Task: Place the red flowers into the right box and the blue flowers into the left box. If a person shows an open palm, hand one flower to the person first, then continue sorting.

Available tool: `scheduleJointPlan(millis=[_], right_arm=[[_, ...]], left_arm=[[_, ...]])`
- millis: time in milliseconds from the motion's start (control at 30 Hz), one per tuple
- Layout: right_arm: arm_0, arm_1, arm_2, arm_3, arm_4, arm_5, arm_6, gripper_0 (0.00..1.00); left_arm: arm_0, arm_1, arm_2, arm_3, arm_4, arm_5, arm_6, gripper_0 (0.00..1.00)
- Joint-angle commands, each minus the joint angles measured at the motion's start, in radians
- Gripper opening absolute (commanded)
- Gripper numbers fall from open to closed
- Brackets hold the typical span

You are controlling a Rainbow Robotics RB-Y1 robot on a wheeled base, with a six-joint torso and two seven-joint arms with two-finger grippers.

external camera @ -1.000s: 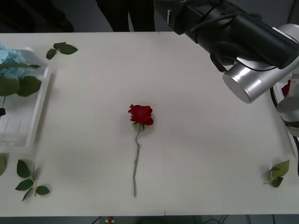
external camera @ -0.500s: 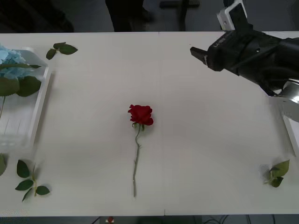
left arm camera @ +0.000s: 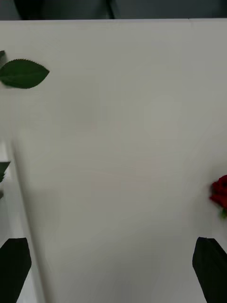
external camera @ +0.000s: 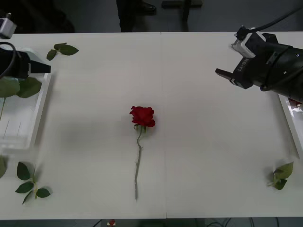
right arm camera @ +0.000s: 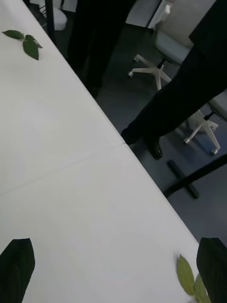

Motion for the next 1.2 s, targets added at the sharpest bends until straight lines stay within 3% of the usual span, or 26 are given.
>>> scheduleJointPlan(millis=[33,233,533,733,933,1200], right_arm=[[0.02,-0.024,-0.035,-0.025,-0.068,-0.002,0.109,1.0],[0.048,-0.006,-0.104,-0.025,-0.189,0.107,0.263,1.0],[0.054,0.163,-0.384,-0.023,-0.375,0.555,0.487,1.0],[0.049,0.209,-0.563,0.09,-0.601,0.789,0.651,1.0],[0.022,0.184,-0.623,0.23,-0.729,0.923,0.656,1.0],[-0.049,0.123,-0.634,0.405,-0.809,1.067,0.656,1.0]], left_arm=[[-0.1,-0.133,-0.03,-0.027,-0.15,-0.004,0.095,1.0],[-0.151,-0.291,-0.076,-0.028,-0.354,-0.004,0.239,1.0],[-0.134,-0.429,-0.193,-0.198,-0.567,0.125,0.506,1.0],[-0.019,-0.449,-0.32,-0.419,-0.61,0.192,0.696,1.0],[0.096,-0.449,-0.466,-0.576,-0.702,0.221,0.799,1.0],[0.184,-0.438,-0.653,-0.579,-0.925,0.157,0.799,1.0]])
